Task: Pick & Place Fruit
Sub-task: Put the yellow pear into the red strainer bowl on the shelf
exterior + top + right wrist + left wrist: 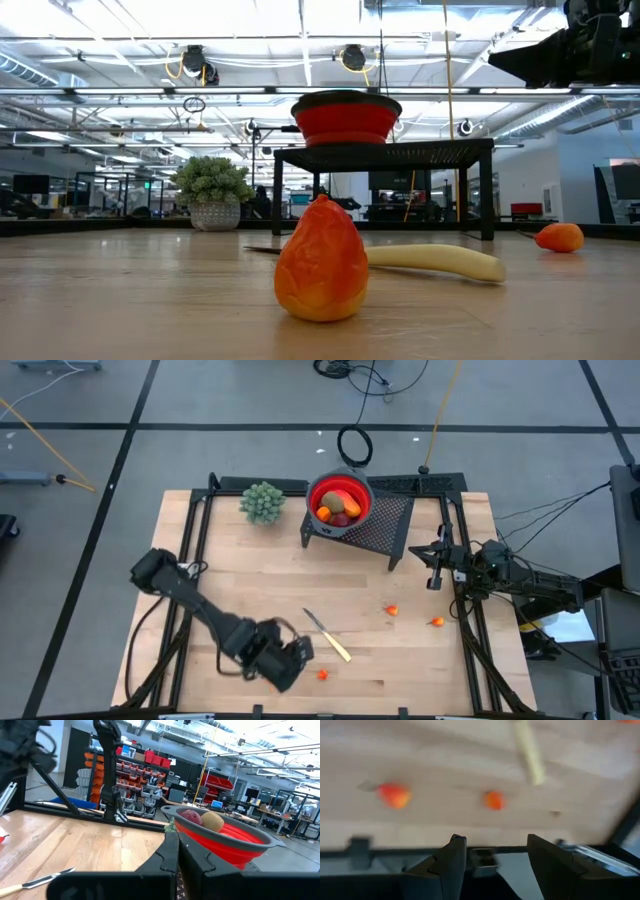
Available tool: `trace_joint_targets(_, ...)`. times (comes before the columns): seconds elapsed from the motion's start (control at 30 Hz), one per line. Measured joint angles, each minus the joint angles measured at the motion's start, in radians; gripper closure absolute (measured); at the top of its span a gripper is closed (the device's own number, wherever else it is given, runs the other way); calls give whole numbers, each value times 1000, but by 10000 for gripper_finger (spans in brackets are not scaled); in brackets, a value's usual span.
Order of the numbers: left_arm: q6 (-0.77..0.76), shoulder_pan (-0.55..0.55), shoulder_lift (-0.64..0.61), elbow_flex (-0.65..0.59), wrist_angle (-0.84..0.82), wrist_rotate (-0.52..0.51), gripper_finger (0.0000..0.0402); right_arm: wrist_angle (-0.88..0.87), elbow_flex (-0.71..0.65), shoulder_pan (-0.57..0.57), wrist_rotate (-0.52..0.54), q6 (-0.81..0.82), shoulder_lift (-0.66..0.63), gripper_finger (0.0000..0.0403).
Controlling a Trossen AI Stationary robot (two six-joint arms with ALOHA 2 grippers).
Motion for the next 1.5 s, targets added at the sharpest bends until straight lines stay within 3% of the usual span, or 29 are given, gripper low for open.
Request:
trace_joint_targets(0.53, 23, -85, 141, -1, -45, 248, 192, 0, 0, 0, 0, 0, 0, 403)
trace_joint_targets(0.83, 96, -104, 153, -1, -91, 265, 192, 0, 0, 0, 0, 0, 0, 403)
trace_joint_targets(0.97, 280, -101, 153, -1, -118, 250, 192, 0, 0, 0, 0, 0, 0, 403)
trace_joint_targets(1.27, 938, -96, 153, -1, -116, 32, 192, 0, 0, 0, 0, 0, 0, 403)
trace_joint_targets(1.5, 1422, -96, 153, -1, -116, 45, 192, 0, 0, 0, 0, 0, 0, 403)
